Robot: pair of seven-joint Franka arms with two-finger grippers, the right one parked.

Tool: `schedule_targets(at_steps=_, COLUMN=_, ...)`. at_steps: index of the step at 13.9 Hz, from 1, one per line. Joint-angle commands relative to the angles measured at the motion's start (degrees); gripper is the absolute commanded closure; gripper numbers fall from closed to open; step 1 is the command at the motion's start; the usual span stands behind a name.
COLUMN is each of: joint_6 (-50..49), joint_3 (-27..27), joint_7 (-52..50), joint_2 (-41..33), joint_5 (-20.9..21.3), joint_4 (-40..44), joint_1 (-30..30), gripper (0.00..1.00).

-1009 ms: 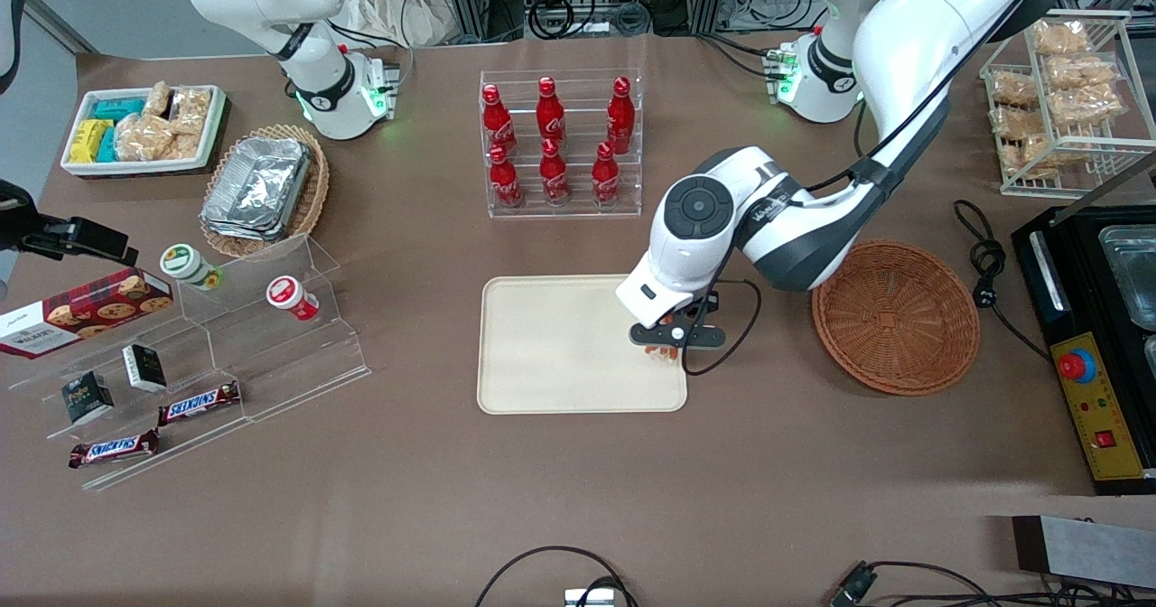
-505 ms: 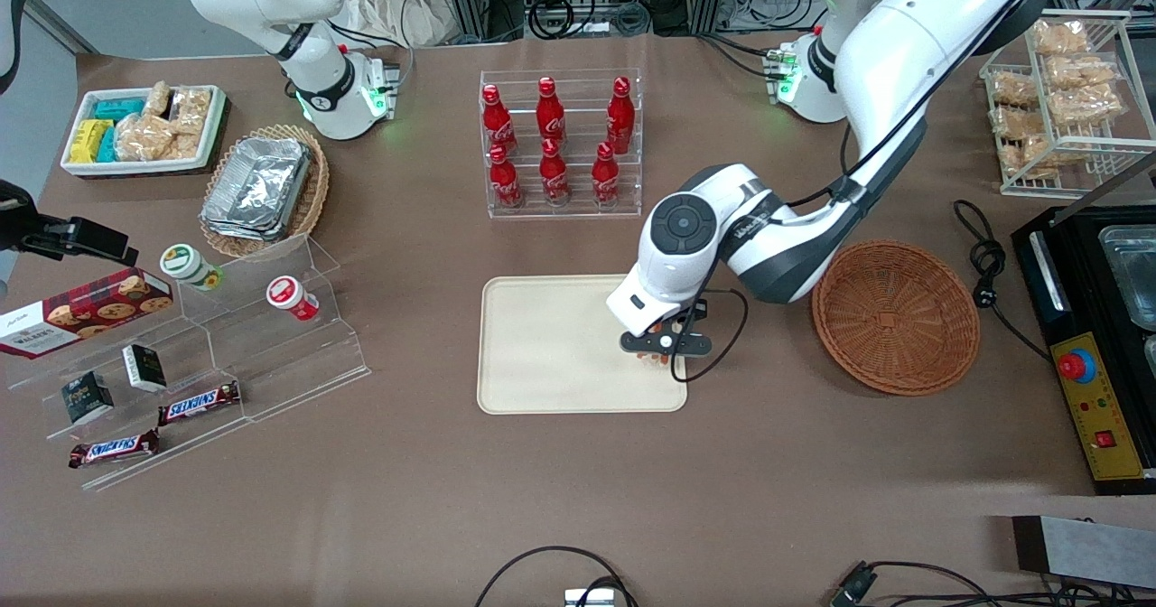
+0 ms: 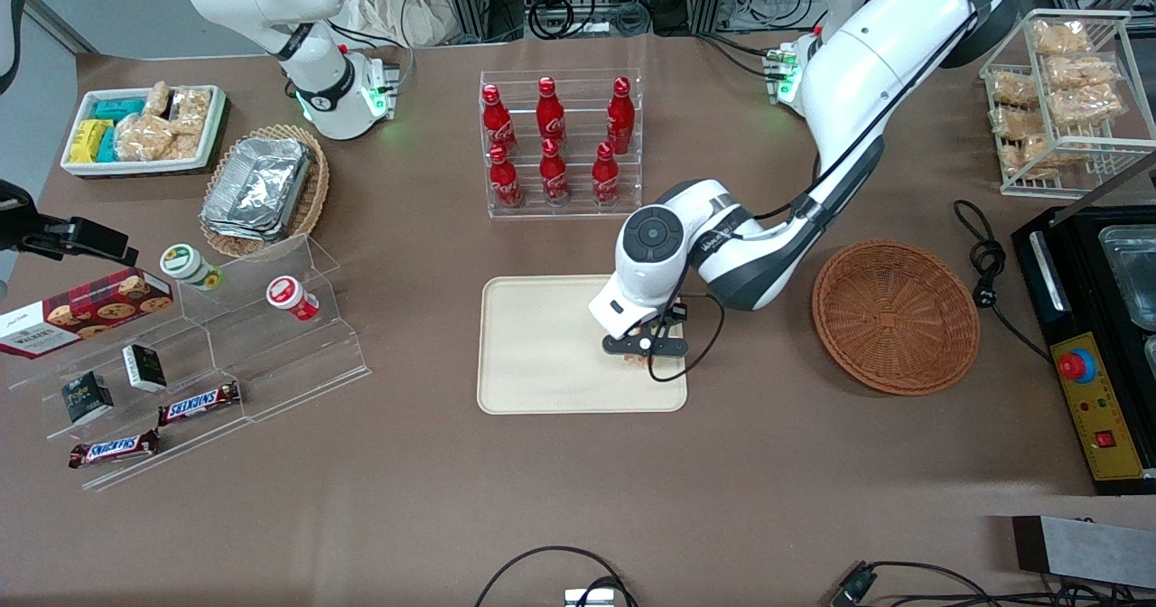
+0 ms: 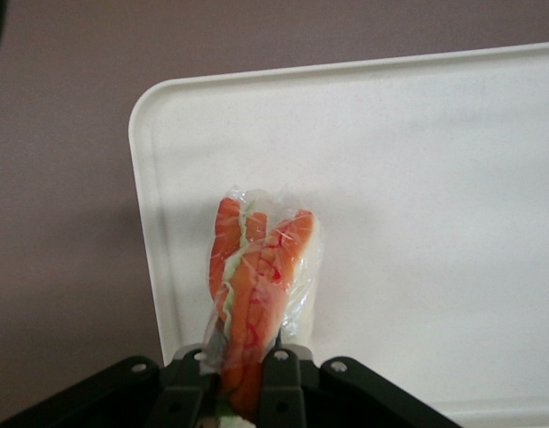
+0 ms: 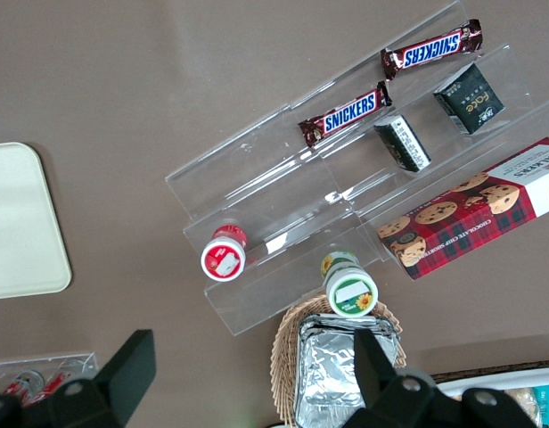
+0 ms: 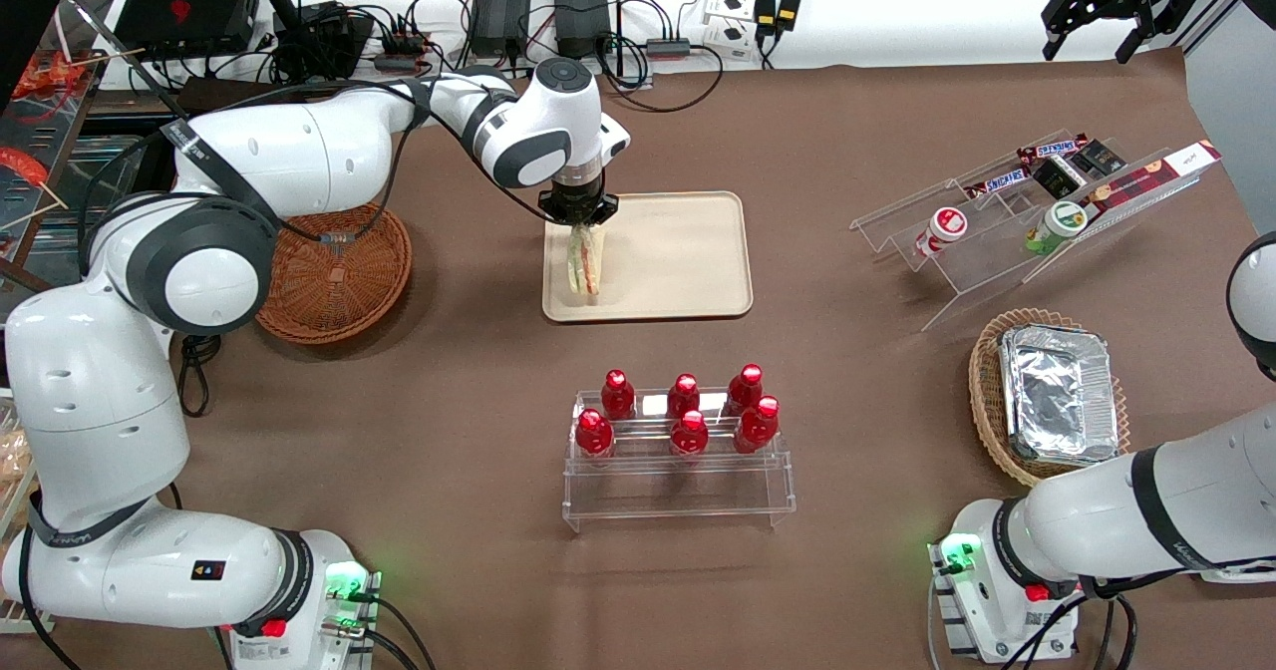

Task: Place sandwich from basket to tray
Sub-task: 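Lower the sandwich onto the tray and open the left gripper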

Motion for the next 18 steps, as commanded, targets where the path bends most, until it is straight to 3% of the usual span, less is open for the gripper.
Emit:
schedule_targets(at_steps=1, joint_6=0.47, joint_3=0.34, joint_7=-1.31, joint_2=1.93, joint_5=1.23, joint_4=2.08, joint_1=-0.84, gripper=0.89)
schedule_targets(at_steps=6, joint_6=1.43, joint_3=2.88, joint_7=-2.01, joint_2=2.55, joint_5=1.23, joint_4=2.34, joint_1=-3.47, gripper=0.88)
schedule_targets(at_steps=10, joint_6=1.79, joint_3=4.56, joint_7=-2.02, joint_2=2.63, joint_5=1.05, joint_4=2.52, joint_1=-4.8, gripper=0.82)
schedule_targets(at_steps=11, joint_6=1.79, joint_3=4.56, joint_7=-2.02, joint_2=2.72, joint_5=1.14, joint_4=2.52, joint_1=-4.88, gripper=0.76)
schedule_targets(at_steps=12, joint_6=1.79, joint_3=4.56, joint_7=-1.93, joint_2=2.72, joint_5=1.14, joint_4=2.52, joint_1=-4.89, gripper=0.58)
schedule_targets(at_steps=13, joint_6=1.87, joint_3=4.65, joint_7=-1.67, joint_2=2.72, joint_5=1.22, joint_4=2.52, joint_1=-4.89, gripper=0.06)
schedule_targets(at_steps=14, joint_6=1.87, joint_3=4.65, joint_7=-1.4, joint_2=2.72, joint_5=1.31, joint_4=2.52, joint_1=-4.89, gripper=0.0)
schedule_targets(at_steps=18, joint_6=1.79, joint_3=4.65, joint_7=-1.31, joint_2=2.63, joint_5=1.4, joint_4=2.61, joint_1=-4.71, gripper=0.0)
